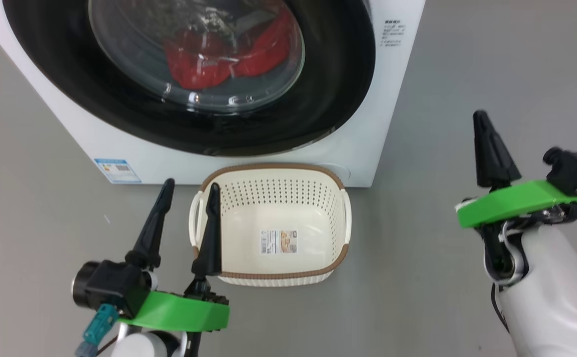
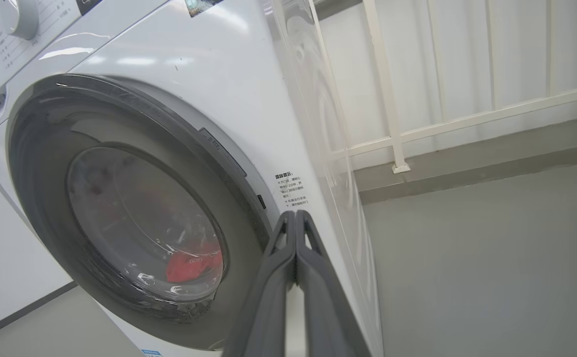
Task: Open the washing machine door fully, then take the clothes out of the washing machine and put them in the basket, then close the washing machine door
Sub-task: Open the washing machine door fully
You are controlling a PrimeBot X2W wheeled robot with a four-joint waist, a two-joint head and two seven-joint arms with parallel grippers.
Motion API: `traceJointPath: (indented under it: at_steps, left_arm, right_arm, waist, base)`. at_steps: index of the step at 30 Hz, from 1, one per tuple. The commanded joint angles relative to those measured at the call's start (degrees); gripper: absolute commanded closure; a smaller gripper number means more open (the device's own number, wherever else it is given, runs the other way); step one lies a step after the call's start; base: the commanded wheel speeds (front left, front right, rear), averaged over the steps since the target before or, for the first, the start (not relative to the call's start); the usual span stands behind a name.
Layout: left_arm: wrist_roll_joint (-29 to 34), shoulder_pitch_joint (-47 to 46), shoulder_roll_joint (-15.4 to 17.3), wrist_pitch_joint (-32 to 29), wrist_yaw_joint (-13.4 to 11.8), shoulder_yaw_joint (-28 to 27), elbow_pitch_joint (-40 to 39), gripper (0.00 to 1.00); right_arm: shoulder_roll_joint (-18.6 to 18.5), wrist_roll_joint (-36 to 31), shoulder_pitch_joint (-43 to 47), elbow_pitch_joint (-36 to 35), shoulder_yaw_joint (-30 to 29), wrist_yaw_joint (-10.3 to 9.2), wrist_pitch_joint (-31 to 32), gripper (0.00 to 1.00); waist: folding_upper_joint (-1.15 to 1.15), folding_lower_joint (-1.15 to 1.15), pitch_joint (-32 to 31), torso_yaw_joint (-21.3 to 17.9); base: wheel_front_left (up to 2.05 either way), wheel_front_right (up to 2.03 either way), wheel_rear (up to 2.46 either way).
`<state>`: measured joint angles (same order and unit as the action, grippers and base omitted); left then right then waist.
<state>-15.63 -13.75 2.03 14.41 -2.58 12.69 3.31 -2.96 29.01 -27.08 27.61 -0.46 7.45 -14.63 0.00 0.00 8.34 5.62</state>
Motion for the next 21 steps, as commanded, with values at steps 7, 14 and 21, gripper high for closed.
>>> traceJointPath:
  at_steps: [7,14,21]
  left_arm:
    - [0.16,-3.89,0.85,0.59,-0.67,-0.42,-3.96,0.00]
    - [0.50,-5.89,0.85,0.59,-1.10,0.81,-6.03,0.00]
    - [0.15,-6.80,0.85,0.59,-1.63,1.48,-7.18,0.00]
  right_arm:
    - [0.08,9.94,-8.31,2.17,1.09,0.03,0.21,1.00]
    - [-0.47,20.01,-15.74,3.01,0.61,0.03,6.62,1.00]
    - [-1.97,28.93,-20.38,2.18,0.53,0.03,14.02,1.00]
  waist:
    - [0.00,0.00,5.59,1.81]
    - [0.00,0.00,10.04,3.04]
    - [0.00,0.00,12.84,4.18]
  base:
    - [0.00,0.00,0.00]
    - [0.00,0.00,0.00]
    - [0.00,0.00,0.00]
